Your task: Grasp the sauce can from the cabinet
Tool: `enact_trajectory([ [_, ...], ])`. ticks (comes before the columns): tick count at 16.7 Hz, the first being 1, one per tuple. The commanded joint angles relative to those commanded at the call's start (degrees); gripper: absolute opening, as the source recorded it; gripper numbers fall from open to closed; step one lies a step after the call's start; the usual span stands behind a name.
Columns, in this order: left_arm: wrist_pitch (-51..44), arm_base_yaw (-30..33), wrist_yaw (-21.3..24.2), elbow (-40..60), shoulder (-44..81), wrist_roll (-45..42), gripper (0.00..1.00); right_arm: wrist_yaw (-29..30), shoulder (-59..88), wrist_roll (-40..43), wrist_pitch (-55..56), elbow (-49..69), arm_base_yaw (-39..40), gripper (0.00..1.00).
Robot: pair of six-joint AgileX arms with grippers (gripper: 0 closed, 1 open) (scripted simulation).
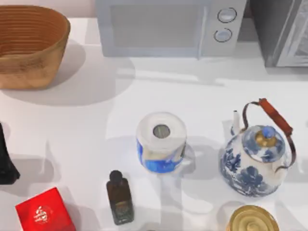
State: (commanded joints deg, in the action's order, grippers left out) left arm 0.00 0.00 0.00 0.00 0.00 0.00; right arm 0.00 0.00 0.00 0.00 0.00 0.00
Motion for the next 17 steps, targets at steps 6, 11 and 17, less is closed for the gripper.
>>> enact_trajectory([
  [6,0.0,0.0,0.0,0.0,0.0,0.0,1.0,0.7,5.2,-0.2,-1.3,6.1,0.9,1.0],
  [11,0.0,0.0,0.0,0.0,0.0,0.0,1.0,3.1,21.1,-0.5,-6.3,26.2,3.1,1.0],
  [17,0.0,0.0,0.0,0.0,0.0,0.0,1.0,7.0,46.3,-0.7,-14.6,59.3,6.3,1.0],
])
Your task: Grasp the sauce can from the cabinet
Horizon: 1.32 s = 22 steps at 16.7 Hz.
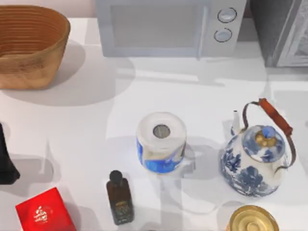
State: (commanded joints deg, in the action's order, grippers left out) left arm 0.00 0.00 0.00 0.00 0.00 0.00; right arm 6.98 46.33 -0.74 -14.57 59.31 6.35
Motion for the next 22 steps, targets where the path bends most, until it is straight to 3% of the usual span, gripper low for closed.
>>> enact_trajectory([
  [5,0.0,0.0,0.0,0.0,0.0,0.0,1.0,2.7,18.4,-0.1,-5.9,25.0,2.5,1.0],
  [9,0.0,0.0,0.0,0.0,0.0,0.0,1.0,4.0,27.4,-0.2,-8.6,37.5,3.9,1.0],
  [22,0.0,0.0,0.0,0.0,0.0,0.0,1.0,3.8,38.1,-0.3,-8.7,47.9,3.5,1.0],
])
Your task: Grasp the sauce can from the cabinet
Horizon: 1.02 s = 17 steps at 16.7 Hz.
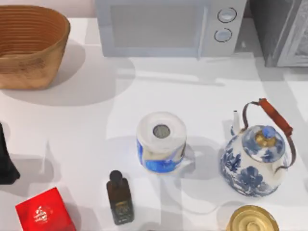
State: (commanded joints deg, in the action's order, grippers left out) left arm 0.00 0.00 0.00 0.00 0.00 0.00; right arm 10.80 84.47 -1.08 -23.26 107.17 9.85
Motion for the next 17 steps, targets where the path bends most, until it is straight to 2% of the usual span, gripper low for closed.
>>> enact_trajectory([
  [5,0.0,0.0,0.0,0.0,0.0,0.0,1.0,-0.4,9.1,-0.1,1.2,8.0,-0.9,1.0],
  [11,0.0,0.0,0.0,0.0,0.0,0.0,1.0,-0.4,10.2,-0.1,1.1,9.1,-0.8,1.0],
  [17,0.0,0.0,0.0,0.0,0.0,0.0,1.0,-1.2,20.0,-0.1,-1.5,21.7,-2.0,1.0],
])
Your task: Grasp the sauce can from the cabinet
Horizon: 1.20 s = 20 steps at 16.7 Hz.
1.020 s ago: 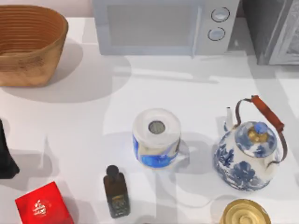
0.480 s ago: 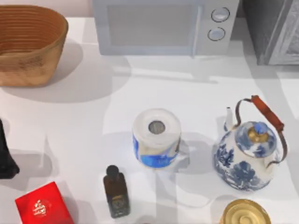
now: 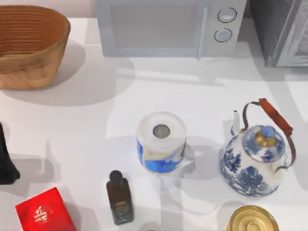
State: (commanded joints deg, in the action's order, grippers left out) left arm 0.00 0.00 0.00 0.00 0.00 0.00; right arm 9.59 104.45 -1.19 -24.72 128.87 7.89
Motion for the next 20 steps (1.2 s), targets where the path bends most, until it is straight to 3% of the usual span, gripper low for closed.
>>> enact_trajectory([
  [8,0.0,0.0,0.0,0.0,0.0,0.0,1.0,-0.6,5.3,0.0,-1.4,6.7,-0.7,1.0],
  [20,0.0,0.0,0.0,0.0,0.0,0.0,1.0,-0.6,5.3,0.0,-1.4,6.7,-0.7,0.1],
])
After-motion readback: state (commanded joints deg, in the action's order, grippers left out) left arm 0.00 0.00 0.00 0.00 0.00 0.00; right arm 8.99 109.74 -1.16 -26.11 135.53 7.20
